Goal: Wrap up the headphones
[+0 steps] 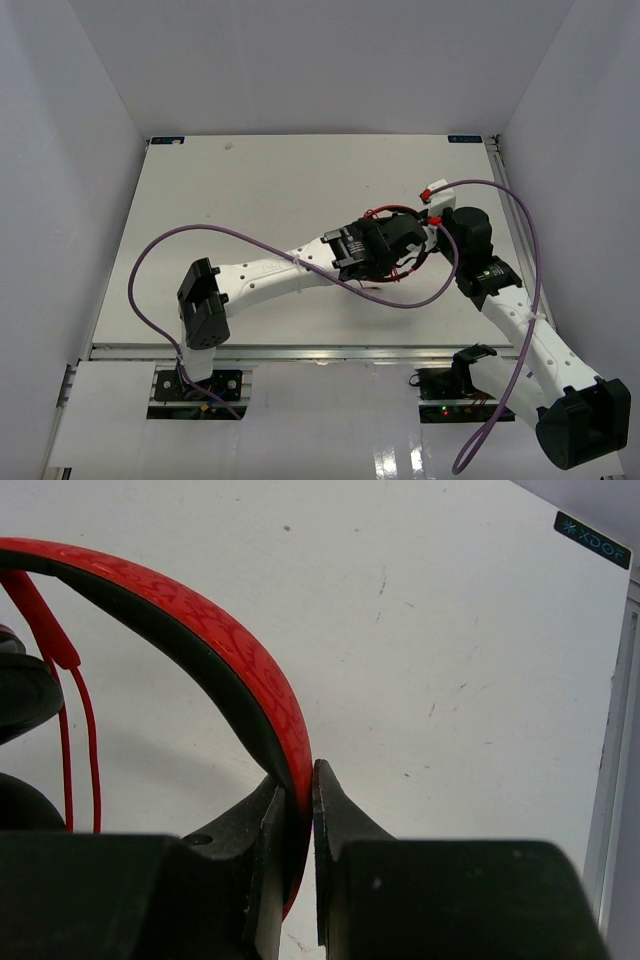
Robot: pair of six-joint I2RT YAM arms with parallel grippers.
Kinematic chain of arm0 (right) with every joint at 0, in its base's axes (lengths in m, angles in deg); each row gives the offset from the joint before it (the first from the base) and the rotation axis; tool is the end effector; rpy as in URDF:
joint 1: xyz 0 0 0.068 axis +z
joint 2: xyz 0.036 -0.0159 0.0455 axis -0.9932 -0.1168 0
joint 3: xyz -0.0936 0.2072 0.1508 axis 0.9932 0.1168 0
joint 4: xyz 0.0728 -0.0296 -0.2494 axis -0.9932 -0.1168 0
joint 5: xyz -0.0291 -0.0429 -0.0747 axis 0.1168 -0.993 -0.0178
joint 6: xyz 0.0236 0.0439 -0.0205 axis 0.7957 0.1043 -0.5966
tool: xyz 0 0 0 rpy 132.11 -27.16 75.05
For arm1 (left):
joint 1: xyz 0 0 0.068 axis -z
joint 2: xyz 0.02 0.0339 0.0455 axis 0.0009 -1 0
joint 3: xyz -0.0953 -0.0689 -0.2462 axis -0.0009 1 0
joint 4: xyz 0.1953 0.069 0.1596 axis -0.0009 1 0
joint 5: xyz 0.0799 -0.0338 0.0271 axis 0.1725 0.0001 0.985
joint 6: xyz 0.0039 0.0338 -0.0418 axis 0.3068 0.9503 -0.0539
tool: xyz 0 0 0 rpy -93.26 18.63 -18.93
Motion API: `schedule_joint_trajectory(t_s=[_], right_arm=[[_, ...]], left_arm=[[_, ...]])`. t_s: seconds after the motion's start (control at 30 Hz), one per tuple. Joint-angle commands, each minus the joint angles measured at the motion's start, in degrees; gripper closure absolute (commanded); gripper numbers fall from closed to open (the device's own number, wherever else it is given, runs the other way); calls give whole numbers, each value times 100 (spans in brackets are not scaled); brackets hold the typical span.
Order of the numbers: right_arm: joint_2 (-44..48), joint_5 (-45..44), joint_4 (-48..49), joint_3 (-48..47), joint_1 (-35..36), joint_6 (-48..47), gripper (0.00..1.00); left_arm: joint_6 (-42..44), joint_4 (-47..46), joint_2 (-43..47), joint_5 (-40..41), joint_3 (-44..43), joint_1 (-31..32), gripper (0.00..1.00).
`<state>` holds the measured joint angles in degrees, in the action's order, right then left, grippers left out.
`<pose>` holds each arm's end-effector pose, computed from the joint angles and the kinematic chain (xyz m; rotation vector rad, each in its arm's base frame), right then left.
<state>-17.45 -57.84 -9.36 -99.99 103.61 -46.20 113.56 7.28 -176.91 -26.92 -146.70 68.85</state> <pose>0.2025 0.0721 0.2941 -0.4847 1.8177 0.0164 0.1747 -0.3808 0.3311 1.4468 1.6270 0.5852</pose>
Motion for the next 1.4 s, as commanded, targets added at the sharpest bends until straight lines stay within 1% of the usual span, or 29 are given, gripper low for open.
schedule_joint_trajectory(t_s=[0.0, 0.07, 0.17, 0.27, 0.3, 0.37, 0.6, 0.67, 0.8, 0.87, 0.93, 0.97, 1.03, 1.07, 1.13, 1.23, 1.3, 1.33, 1.37], right_arm=[[141, 413, -157, -241, 33, 52, 92], [160, 604, -217, -260, 26, 70, 92], [199, 730, -284, -292, 25, 119, 92], [276, 878, -334, -292, 25, 196, 92], [288, 887, -336, -292, 25, 215, 92], [348, 1064, -418, -286, 28, 280, 92], [360, 1378, -616, -388, 25, 411, 92], [299, 1389, -656, -419, 25, 441, 92], [104, 1258, -714, -486, 25, 477, 92], [36, 1162, -697, -503, 25, 481, 92], [-16, 1091, -688, -504, 25, 481, 92], [-76, 1065, -671, -503, 33, 490, 92], [-165, 971, -604, -517, 23, 497, 92], [-211, 930, -589, -532, 18, 492, 92], [-285, 861, -563, -614, 16, 492, 92], [-436, 873, -562, -755, 10, 512, 92], [-549, 878, -554, -825, 7, 539, 92], [-605, 878, -547, -862, 7, 551, 92], [-607, 887, -539, -905, -1, 577, 92]], left_arm=[[294, -638, 541, 375, 544, -136, 77], [224, -714, 624, 305, 745, -203, 73], [70, -791, 754, 68, 907, -297, 70], [-292, -848, 910, -448, 1122, -486, 68], [-315, -888, 958, -480, 1134, -551, 68], [-562, -1079, 1115, -875, 1457, -750, 68], [-1093, -1629, 1620, -1734, 2158, -1138, 66], [-1225, -1723, 1791, -1859, 2238, -1242, 60], [-1579, -1764, 2305, -1847, 2242, -1414, 45], [-1880, -1756, 2669, -1996, 2309, -1422, 43], [-2246, -1790, 3045, -2350, 2532, -1422, 43], [-2431, -1907, 3436, -2568, 2714, -1422, 42], [-2949, -2298, 3970, -3394, 3676, -1419, 42], [-3088, -2563, 4220, -3616, 4056, -1409, 41], [-3520, -2894, 4806, -3839, 4955, -1382, 39], [-4171, -3447, 5370, -4242, 5955, -1329, 36], [-4600, -3763, 5564, -4479, 6477, -1155, 34], [-4823, -3980, 5596, -4480, 6756, -1007, 33], [-4933, -4131, 5572, -4480, 6901, -1000, 33]])
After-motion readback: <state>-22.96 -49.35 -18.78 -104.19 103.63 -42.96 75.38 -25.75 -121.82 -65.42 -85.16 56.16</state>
